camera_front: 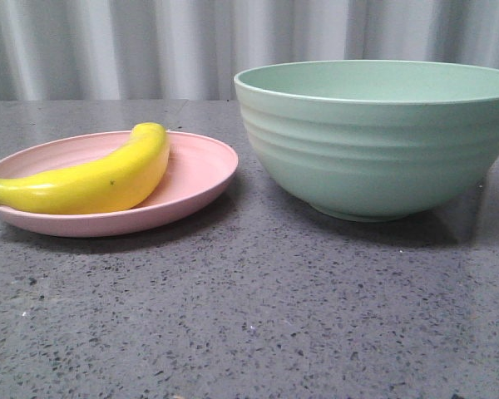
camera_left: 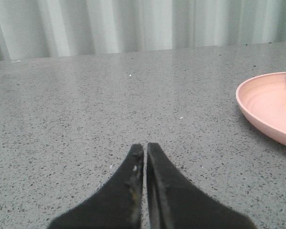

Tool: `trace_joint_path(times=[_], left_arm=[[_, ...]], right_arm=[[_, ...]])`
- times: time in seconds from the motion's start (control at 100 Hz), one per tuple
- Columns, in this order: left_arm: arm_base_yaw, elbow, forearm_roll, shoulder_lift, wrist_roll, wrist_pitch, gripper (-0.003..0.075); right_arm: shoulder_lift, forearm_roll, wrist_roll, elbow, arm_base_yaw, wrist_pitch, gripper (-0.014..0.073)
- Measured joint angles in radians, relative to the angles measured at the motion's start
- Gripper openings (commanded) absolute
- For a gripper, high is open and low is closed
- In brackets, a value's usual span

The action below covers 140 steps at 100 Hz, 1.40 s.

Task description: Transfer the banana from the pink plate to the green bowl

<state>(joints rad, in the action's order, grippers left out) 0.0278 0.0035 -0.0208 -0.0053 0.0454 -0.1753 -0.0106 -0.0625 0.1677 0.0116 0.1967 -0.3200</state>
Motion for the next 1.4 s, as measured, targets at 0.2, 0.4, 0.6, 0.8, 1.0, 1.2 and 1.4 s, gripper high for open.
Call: trace_joint_path(times=[0.2,0.4,0.6,0.8,1.0,1.2,1.4], left_arm=[[0.000,0.000,0.000,0.000,0.000,0.012,-0.0020],[0.000,0.000,0.000,0.000,0.000,0.032,-0.0020],[0.000,0.000,0.000,0.000,0.000,0.032,-0.0020],[0.000,0.000,0.000,0.000,0.000,0.032,-0.0020],[0.000,0.000,0.002,0.000,0.000,0.032,-0.0020],[0.000,0.000,0.002,0.000,0.000,0.032,-0.0020],[0.000,0.000,0.002,0.000,0.000,0.032,-0.0020]], right_arm=[[0.000,0.000,0.000,0.000,0.000,0.045,-0.0062],[0.000,0.003,0.000,0.000,0.000,0.090,-0.0062],[0.000,0.006,0.000,0.000,0.000,0.179,-0.0062],[0.000,0.006,0.000,0.000,0.000,0.190,-0.0062],[0.000,0.006,0.000,0.000,0.000,0.190,-0.0062],[0.000,0.006,0.000,0.000,0.000,0.191,-0.0062],[0.000,0.006,0.000,0.000,0.000,0.192,-0.0062]])
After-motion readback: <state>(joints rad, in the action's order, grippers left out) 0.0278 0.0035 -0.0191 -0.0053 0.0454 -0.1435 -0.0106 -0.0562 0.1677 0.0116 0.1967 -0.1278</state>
